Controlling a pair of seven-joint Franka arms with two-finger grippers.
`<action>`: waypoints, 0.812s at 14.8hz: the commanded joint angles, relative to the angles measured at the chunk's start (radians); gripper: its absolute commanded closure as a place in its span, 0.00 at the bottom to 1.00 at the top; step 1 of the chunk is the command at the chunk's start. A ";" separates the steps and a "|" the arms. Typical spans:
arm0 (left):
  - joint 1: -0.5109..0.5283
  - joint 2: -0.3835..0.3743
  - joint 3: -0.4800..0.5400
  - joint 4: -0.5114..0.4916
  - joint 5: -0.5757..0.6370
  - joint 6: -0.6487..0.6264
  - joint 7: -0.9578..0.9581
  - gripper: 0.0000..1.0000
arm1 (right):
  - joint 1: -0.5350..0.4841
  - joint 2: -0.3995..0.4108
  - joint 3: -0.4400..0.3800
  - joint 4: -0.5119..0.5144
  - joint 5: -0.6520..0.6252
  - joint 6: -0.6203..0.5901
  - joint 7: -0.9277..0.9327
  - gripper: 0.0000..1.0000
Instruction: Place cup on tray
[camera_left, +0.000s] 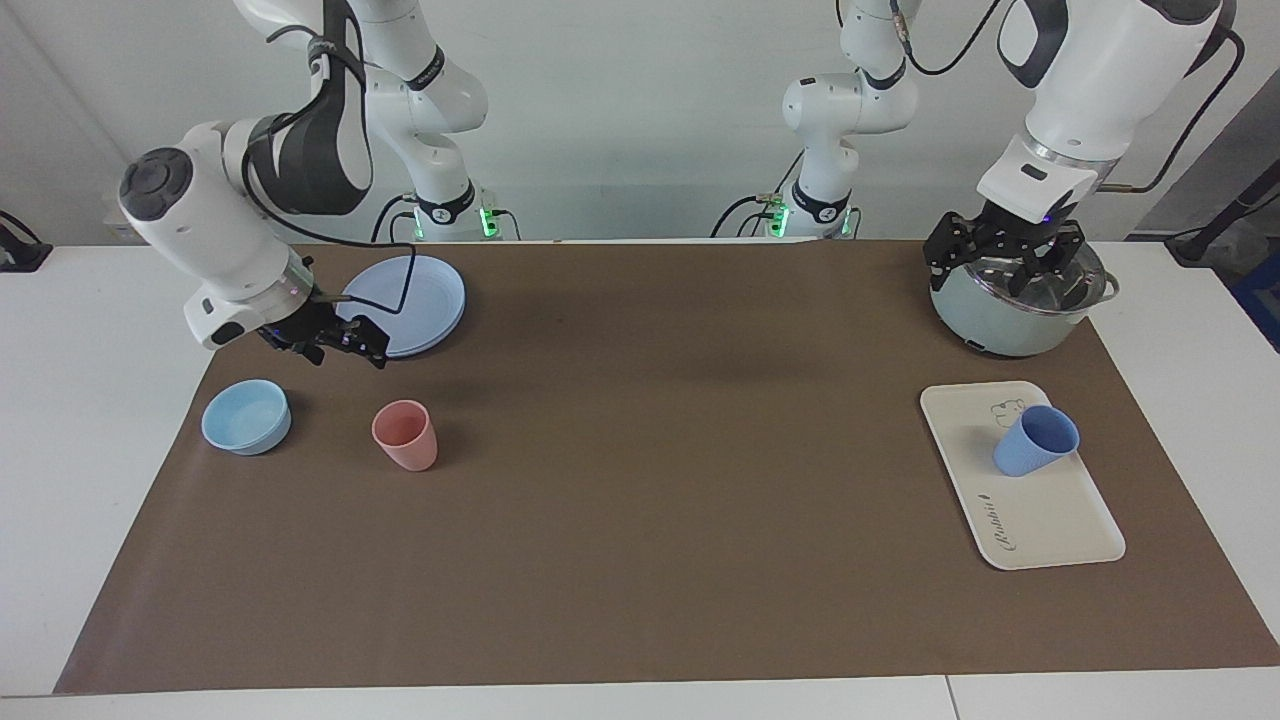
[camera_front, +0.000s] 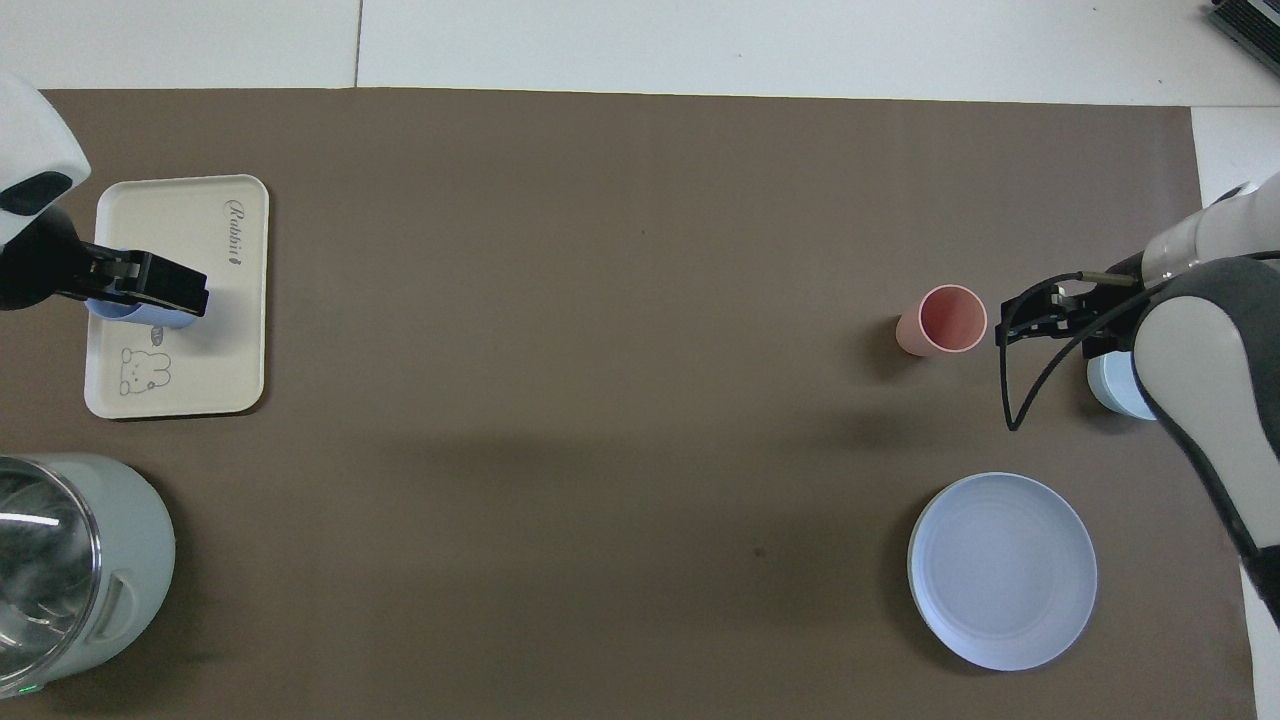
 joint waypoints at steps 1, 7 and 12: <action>-0.001 -0.036 0.004 -0.059 0.020 0.046 -0.008 0.00 | 0.027 -0.067 0.001 0.004 -0.033 -0.011 -0.049 0.00; -0.002 -0.047 0.004 -0.067 0.023 0.028 -0.033 0.00 | 0.078 -0.078 0.001 0.145 -0.099 -0.144 -0.036 0.00; -0.001 -0.053 0.004 -0.073 0.023 0.001 -0.004 0.00 | 0.073 -0.050 0.000 0.272 -0.139 -0.287 -0.038 0.00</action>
